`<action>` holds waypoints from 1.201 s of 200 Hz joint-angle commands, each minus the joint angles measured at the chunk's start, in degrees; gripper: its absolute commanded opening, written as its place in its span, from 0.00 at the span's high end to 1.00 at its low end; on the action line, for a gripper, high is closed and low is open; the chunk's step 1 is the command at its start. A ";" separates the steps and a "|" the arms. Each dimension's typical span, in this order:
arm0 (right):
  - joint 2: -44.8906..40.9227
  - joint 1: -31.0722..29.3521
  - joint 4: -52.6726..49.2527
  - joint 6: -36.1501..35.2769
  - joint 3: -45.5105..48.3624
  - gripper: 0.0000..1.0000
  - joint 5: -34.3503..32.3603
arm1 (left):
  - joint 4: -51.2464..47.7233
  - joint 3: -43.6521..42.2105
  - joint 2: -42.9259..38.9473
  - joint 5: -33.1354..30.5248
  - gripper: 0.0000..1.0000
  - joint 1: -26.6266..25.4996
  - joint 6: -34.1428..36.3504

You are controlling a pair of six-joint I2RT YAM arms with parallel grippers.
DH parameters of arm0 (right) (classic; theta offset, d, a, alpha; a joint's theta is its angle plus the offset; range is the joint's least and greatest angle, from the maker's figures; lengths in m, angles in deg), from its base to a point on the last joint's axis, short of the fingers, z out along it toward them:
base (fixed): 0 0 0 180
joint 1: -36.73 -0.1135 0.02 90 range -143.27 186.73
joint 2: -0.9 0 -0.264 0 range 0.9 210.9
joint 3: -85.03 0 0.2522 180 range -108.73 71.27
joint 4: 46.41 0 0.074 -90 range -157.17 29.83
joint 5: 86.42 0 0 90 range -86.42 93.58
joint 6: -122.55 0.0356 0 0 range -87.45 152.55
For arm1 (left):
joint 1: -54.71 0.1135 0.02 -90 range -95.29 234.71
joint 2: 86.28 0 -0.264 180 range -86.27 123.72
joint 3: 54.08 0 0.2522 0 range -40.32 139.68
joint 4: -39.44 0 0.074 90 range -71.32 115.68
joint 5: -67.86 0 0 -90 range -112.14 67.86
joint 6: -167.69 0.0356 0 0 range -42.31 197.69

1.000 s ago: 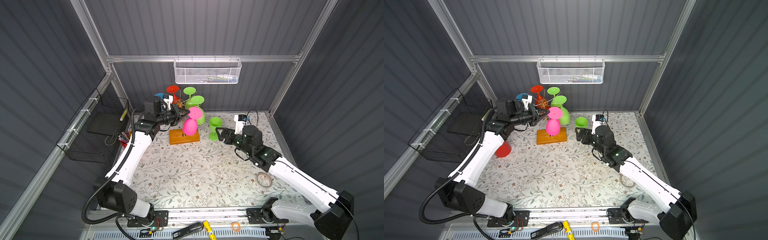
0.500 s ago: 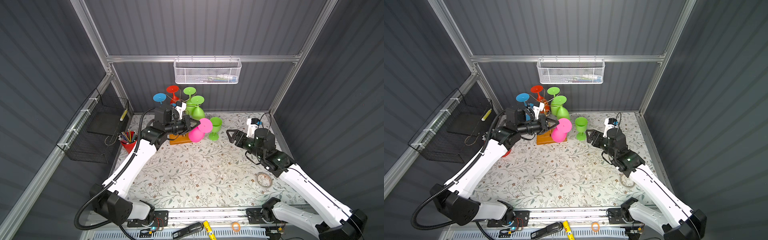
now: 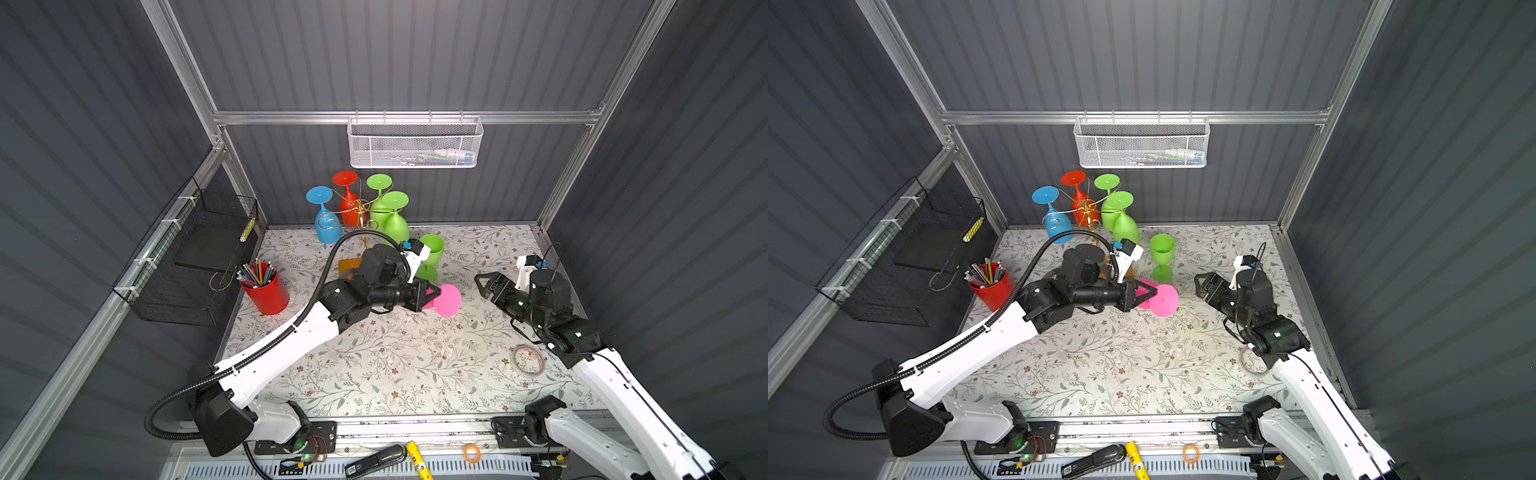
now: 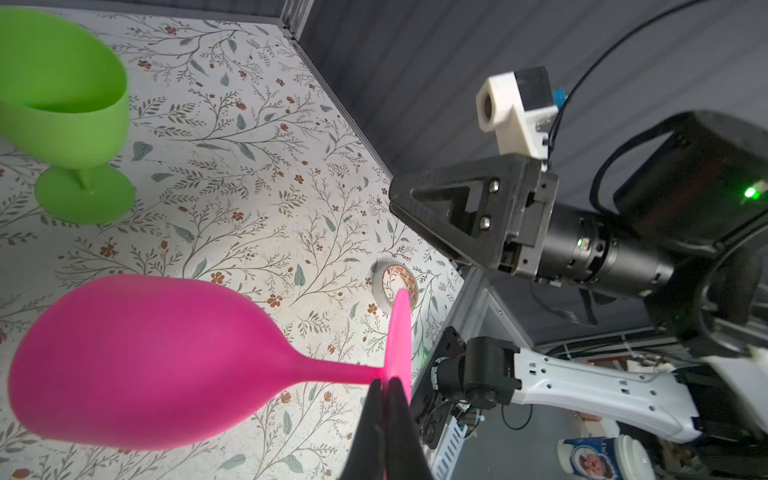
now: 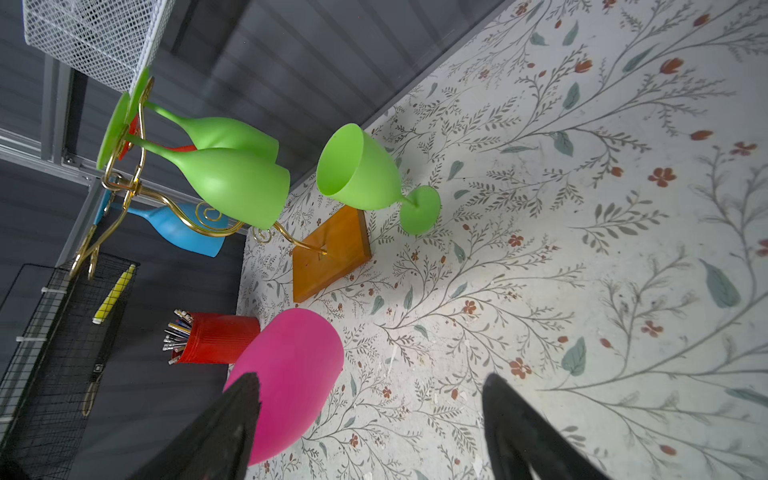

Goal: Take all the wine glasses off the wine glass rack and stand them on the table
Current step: 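Carry the pink glass toward the right gripper while the right gripper approaches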

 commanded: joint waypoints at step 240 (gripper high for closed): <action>-7.23 14.96 -19.31 8.44 -1.25 0.31 19.79 | 25.95 -0.90 19.23 -45.05 1.00 -24.54 49.51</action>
